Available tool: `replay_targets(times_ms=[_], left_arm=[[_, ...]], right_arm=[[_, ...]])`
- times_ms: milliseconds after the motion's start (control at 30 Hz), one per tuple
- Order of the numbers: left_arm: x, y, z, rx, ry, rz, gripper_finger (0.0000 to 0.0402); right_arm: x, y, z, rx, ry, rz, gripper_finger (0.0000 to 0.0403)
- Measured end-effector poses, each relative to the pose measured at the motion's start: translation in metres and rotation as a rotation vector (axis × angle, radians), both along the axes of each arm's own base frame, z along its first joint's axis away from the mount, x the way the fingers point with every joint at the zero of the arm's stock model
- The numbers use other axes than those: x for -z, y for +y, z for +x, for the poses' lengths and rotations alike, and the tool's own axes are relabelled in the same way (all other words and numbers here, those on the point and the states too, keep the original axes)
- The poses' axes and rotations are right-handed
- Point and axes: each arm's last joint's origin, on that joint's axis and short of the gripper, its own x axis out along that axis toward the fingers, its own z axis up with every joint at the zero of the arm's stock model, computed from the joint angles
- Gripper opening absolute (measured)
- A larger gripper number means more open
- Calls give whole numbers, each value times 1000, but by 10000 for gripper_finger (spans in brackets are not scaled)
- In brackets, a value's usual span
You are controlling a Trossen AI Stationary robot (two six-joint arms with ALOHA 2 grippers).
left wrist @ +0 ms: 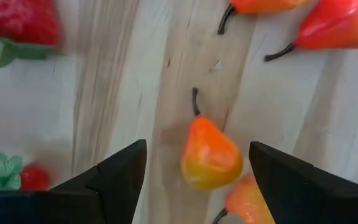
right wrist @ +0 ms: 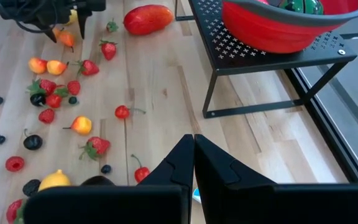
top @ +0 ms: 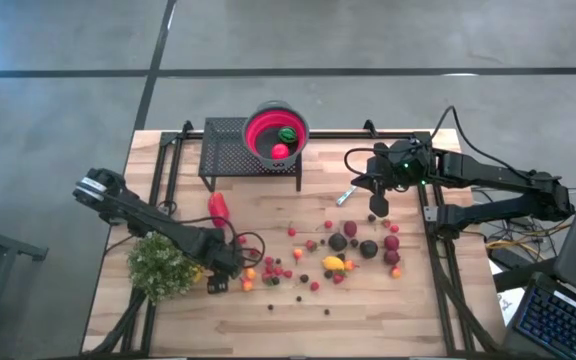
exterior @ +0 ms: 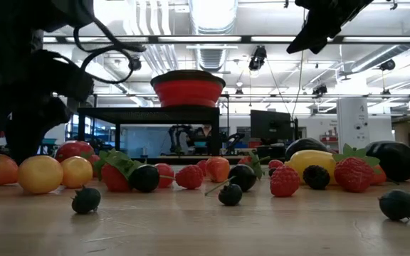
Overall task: Pick & Place Fruit
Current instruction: Put the orange pear into the red gray strainer bowl on the shelf
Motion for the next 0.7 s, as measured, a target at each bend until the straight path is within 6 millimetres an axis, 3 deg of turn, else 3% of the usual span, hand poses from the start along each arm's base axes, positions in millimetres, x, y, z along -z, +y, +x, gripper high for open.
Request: replay_targets(times_ms=[400, 700], left_arm=[[8, 1, -2, 4, -18, -6, 286], [8, 1, -2, 6, -22, 0, 237]], right_arm=[[0, 0, 0, 0, -1, 0, 8], [0, 0, 0, 0, -3, -1, 8]])
